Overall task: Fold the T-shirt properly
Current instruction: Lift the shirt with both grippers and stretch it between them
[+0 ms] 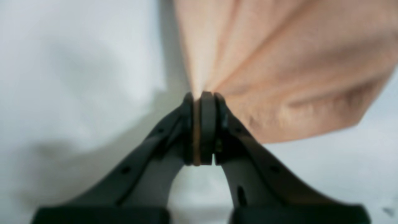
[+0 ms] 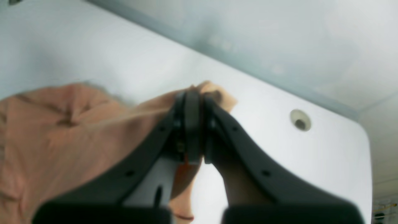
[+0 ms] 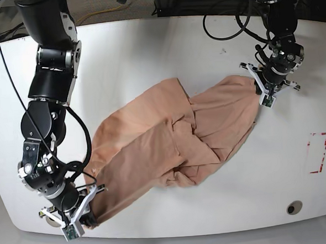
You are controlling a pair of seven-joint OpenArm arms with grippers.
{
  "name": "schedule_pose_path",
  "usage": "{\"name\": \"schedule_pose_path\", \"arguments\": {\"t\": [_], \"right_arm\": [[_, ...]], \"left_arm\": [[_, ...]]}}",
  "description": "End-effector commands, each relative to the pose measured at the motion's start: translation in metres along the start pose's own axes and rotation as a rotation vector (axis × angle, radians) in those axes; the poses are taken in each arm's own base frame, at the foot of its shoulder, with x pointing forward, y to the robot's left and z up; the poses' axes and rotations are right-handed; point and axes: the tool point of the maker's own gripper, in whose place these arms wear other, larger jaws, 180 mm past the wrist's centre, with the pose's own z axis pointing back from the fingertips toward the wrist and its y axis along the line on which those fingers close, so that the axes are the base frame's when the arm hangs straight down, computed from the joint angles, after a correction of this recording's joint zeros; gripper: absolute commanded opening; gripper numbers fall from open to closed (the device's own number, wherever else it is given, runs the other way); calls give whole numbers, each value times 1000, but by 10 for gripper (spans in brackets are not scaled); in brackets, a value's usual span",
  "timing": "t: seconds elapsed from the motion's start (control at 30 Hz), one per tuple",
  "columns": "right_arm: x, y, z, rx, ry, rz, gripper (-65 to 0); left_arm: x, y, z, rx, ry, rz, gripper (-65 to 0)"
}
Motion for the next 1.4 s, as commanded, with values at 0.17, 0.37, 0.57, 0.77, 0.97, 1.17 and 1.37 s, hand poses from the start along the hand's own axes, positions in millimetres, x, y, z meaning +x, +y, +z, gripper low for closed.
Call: {"name": "schedule_pose_path", "arguments": {"t": [0.17,0.37,0.57,0.77,0.97,1.17,1.37], "right_arm": [[79,-44,4,-53,-137,11,-650],[133,-67,9,-76,-205,9,-650],[197,-100,38,-135,-266,24,-650],[223,-129,66,-192,-255,27,-650],[181,-134,59,-209,-154,27,-650],[93,-125,49,-192,-67,-37,-650],[-19,-97,36,-107,91,-148,-650]], "left_arm": [[92,91,28,273,-105,-68,-649],[152,159,73,461,-158,-77,-649],[203,217,130,635,-253,-97,-647],[222,256,171,754,-288,-123,-647],[184,255,158,734,-204,-118,-647],[131,223,121,613,-79,-126,-649],[71,185,93,504,-6,-106,-650]]}}
